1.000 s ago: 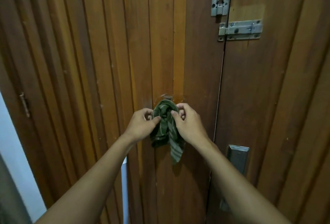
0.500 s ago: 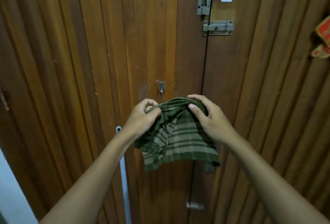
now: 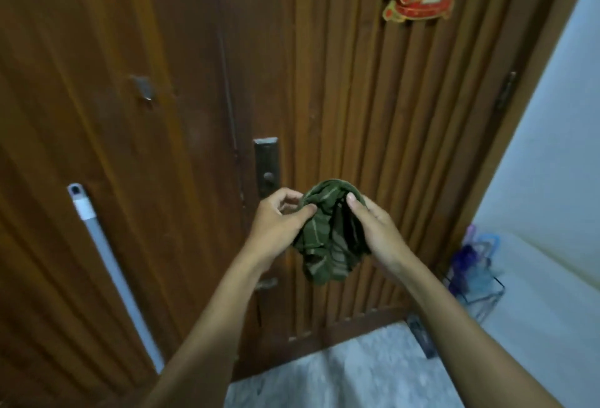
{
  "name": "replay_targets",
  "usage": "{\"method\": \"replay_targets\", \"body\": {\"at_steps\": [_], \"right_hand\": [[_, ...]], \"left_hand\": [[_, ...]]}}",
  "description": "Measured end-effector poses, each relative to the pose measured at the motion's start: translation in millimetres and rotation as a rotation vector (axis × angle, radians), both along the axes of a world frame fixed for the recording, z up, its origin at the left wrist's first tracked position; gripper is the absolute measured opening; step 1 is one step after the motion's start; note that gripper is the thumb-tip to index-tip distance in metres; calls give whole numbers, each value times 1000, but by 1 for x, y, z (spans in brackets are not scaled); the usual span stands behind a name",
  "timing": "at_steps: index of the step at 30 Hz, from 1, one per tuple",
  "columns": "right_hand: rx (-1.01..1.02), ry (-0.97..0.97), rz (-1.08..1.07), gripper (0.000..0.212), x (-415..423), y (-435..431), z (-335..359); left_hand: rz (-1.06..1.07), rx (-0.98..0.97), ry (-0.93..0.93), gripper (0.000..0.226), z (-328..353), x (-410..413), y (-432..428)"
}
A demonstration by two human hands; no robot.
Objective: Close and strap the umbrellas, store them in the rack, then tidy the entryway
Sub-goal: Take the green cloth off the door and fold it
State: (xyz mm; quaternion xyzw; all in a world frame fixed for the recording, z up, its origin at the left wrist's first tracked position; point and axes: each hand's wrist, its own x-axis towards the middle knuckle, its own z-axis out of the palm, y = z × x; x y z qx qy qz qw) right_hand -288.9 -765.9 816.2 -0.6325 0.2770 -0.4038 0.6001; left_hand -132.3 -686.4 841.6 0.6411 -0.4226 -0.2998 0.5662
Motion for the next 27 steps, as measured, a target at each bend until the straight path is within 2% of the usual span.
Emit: {"method": "replay_targets", "body": {"at_steps": [4, 6, 9, 16, 19, 22, 24, 27], "right_hand": [[116, -67, -31, 37, -81, -5, -28], [123, -60, -61, 34, -132, -13, -40], [68, 40, -123, 23, -210, -27, -58], [18, 224, -207, 23, -346, -65, -93], [11, 292, -202, 27, -379, -89, -110], [-28, 419, -174, 28, -402, -116, -131], [-31, 489, -128, 33, -413, -134, -151], [-8, 572, -73, 37, -426, -166, -185]], "left_hand": [[-115, 67, 240, 16, -29, -99, -37], [-177, 114, 294, 18, -39, -151, -54], [-219, 165, 248, 16, -54, -224, -77], [-237, 271, 182, 19, -75, -349, -119], [-265, 271, 177, 28, -90, -377, -140], [-286, 246, 117, 10, -120, -392, -166], [-271, 265, 89, 13, -145, -398, -189], [-290, 329, 181, 15, -190, -410, -225]]}}
